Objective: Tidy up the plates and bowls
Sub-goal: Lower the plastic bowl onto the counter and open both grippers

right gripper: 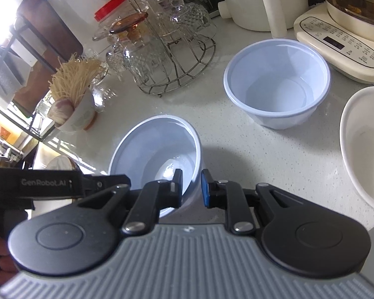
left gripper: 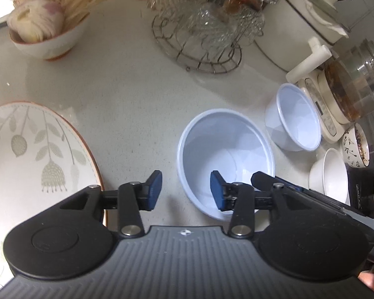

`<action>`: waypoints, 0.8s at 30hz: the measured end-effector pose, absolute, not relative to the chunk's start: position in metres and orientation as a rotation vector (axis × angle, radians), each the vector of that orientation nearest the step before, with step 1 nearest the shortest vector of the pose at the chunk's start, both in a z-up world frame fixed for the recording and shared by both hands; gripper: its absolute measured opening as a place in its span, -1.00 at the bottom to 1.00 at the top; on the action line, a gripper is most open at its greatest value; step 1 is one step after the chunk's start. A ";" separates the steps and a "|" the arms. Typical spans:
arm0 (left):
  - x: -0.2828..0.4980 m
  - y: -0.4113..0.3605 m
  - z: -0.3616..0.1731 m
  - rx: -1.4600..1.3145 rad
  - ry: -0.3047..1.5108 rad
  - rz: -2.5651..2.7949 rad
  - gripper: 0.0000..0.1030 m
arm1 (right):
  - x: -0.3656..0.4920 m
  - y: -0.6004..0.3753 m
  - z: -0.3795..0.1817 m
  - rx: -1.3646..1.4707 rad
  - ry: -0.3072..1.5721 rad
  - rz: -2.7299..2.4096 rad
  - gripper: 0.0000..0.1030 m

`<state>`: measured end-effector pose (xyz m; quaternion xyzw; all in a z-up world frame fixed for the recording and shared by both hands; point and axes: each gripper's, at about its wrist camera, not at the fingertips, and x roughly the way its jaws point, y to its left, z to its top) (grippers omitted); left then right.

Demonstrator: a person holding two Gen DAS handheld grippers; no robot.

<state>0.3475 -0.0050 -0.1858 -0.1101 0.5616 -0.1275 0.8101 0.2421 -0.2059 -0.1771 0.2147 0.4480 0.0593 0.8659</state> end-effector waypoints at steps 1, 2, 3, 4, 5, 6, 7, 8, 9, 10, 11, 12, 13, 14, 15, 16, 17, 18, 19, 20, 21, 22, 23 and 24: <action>0.347 -0.004 -0.184 -0.243 1.197 -0.264 0.02 | 0.242 -0.206 -0.176 0.446 0.936 0.117 -0.59; 0.346 -0.003 -0.183 -0.247 1.192 -0.260 0.02 | 0.241 -0.207 -0.175 0.443 0.932 0.111 -0.45; 0.346 -0.003 -0.181 -0.242 1.185 -0.257 0.02 | 0.240 -0.207 -0.173 0.444 0.922 0.110 -0.21; 0.345 -0.003 -0.178 -0.235 1.178 -0.254 0.02 | 0.239 -0.208 -0.171 0.444 0.909 0.106 -0.13; 0.343 -0.003 -0.175 -0.229 1.170 -0.255 0.02 | 0.238 -0.209 -0.168 0.441 0.897 0.101 -0.09; 0.342 -0.004 -0.172 -0.225 1.161 -0.255 0.02 | 0.237 -0.209 -0.166 0.436 0.891 0.102 -0.09; 0.341 -0.004 -0.168 -0.223 1.153 -0.256 0.02 | 0.237 -0.210 -0.163 0.430 0.893 0.106 -0.09; 0.340 -0.005 -0.163 -0.220 1.144 -0.256 0.02 | 0.237 -0.211 -0.160 0.428 0.899 0.108 -0.09; 0.338 -0.005 -0.158 -0.214 1.133 -0.255 0.02 | 0.236 -0.212 -0.157 0.430 0.897 0.107 -0.09; 0.336 -0.006 -0.153 -0.206 1.122 -0.255 0.02 | 0.234 -0.213 -0.153 0.430 0.888 0.105 -0.09; 0.334 -0.007 -0.148 -0.196 1.109 -0.255 0.02 | 0.232 -0.214 -0.149 0.425 0.878 0.105 -0.09; 0.331 -0.008 -0.143 -0.186 1.094 -0.256 0.02 | 0.230 -0.214 -0.145 0.416 0.871 0.106 -0.09; 0.329 -0.010 -0.138 -0.181 1.082 -0.261 0.02 | 0.228 -0.215 -0.141 0.405 0.867 0.104 -0.09; 0.326 -0.011 -0.133 -0.176 1.070 -0.269 0.02 | 0.226 -0.215 -0.137 0.399 0.862 0.101 -0.09; 0.324 -0.013 -0.127 -0.169 1.059 -0.276 0.02 | 0.224 -0.216 -0.133 0.398 0.853 0.101 -0.09; 0.322 -0.015 -0.121 -0.161 1.048 -0.282 0.02 | 0.221 -0.217 -0.129 0.397 0.844 0.101 -0.09; 0.320 -0.016 -0.116 -0.152 1.036 -0.291 0.02 | 0.218 -0.218 -0.125 0.394 0.833 0.100 -0.09; 0.318 -0.017 -0.110 -0.142 1.023 -0.298 0.02 | 0.215 -0.219 -0.120 0.389 0.820 0.098 -0.09; 0.317 -0.019 -0.104 -0.133 1.011 -0.305 0.02 | 0.212 -0.219 -0.115 0.386 0.808 0.095 -0.09; 0.315 -0.020 -0.097 -0.128 1.000 -0.314 0.02 | 0.209 -0.220 -0.110 0.386 0.794 0.088 -0.09; 0.314 -0.021 -0.090 -0.124 0.989 -0.324 0.02 | 0.205 -0.220 -0.104 0.388 0.780 0.081 -0.09; 0.312 -0.022 -0.083 -0.118 0.974 -0.335 0.02 | 0.202 -0.220 -0.099 0.387 0.767 0.076 -0.09; 0.309 -0.022 -0.076 -0.110 0.959 -0.346 0.02 | 0.198 -0.220 -0.093 0.383 0.751 0.071 -0.09; 0.307 -0.023 -0.069 -0.101 0.947 -0.355 0.02 | 0.194 -0.220 -0.087 0.380 0.738 0.063 -0.09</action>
